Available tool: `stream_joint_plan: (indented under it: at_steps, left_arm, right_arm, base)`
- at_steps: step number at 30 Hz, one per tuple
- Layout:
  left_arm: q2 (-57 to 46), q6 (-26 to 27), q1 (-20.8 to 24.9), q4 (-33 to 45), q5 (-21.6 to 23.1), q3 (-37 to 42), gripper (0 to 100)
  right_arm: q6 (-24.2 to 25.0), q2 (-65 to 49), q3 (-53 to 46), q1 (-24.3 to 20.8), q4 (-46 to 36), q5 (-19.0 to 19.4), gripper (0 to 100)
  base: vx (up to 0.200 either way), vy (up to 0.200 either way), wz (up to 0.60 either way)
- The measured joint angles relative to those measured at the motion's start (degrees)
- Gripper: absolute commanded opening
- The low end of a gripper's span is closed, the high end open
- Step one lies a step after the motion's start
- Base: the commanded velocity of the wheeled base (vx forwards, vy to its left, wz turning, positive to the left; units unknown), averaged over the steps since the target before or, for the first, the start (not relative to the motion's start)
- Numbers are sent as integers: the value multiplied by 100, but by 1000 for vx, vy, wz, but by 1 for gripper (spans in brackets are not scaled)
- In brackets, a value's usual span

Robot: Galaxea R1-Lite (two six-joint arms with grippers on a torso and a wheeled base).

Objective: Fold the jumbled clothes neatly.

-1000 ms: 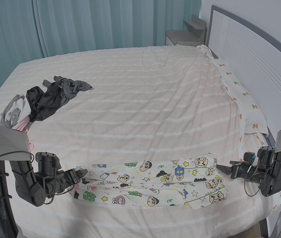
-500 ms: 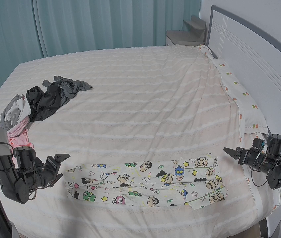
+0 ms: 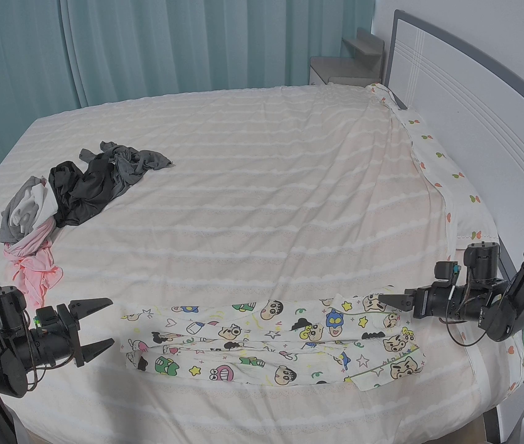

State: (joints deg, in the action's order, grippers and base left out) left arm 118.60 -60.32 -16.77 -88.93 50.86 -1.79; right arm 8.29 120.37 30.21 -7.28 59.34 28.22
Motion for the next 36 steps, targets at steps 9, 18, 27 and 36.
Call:
stream_joint_plan:
  at_steps: [9, 18, 27, 36]
  left_arm:
    - [28, 76, -56, -5, 10, 74, 100]
    - [55, 180, -56, -5, 12, 78, 100]
    - [69, 180, -52, -5, 12, 78, 100]
    - [77, 180, -54, -5, 12, 78, 100]
  right_arm:
    - [-52, 265, 243, -137, -9, -80, 100]
    - [-169, 363, 154, 48, 16, -77, 100]
    - [-312, 505, 145, -32, 84, -74, 0]
    - [-312, 524, 210, -151, 71, -90, 0]
  base:
    - [0, 0, 0]
    - [0, 0, 0]
    - [0, 0, 0]
    - [0, 0, 0]
